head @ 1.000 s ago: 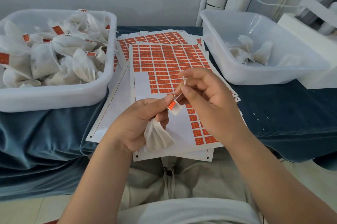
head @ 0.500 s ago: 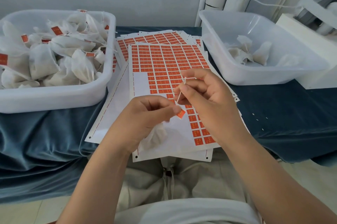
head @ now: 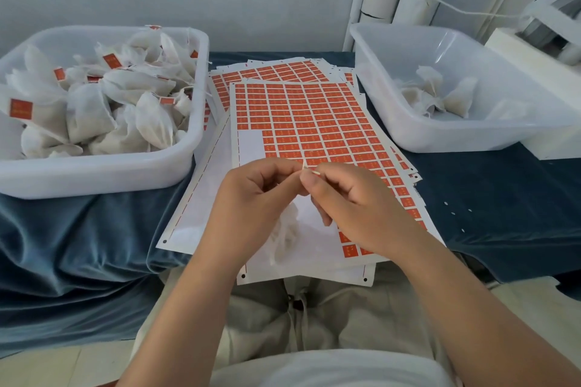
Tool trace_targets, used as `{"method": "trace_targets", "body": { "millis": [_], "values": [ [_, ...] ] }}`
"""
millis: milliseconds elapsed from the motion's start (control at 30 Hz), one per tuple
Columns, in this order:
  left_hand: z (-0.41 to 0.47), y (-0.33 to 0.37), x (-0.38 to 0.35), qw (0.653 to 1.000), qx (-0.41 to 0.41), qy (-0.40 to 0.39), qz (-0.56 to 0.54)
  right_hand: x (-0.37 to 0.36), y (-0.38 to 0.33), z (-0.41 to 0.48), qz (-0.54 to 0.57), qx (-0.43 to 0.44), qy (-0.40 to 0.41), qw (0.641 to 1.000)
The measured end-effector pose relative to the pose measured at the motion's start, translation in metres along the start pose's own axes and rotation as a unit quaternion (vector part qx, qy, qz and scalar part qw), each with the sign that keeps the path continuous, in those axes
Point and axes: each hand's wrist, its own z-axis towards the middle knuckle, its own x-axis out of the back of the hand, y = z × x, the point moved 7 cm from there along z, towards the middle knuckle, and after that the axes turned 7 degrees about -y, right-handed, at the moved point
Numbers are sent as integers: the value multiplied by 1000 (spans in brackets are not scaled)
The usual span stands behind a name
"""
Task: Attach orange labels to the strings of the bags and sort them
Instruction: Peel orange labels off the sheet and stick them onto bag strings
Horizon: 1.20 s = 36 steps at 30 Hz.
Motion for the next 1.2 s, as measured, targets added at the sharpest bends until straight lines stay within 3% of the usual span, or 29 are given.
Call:
{"method": "trace_targets", "body": {
  "millis": [533,767,1000,1200],
  "values": [
    [3,-4,0,1000,-7,-11,-10,-6,5,1,11,-14,-31,999],
    [1,3,-8,999,-12,-28,-35,2,-1,-3,22,14,56,998],
    [-3,7,-5,999,-6,38,24,4,-4,-2,30,13,77,996],
    [5,29,41,991,-19,135,-1,18,4,-7,81,-27,107,991]
  ]
}}
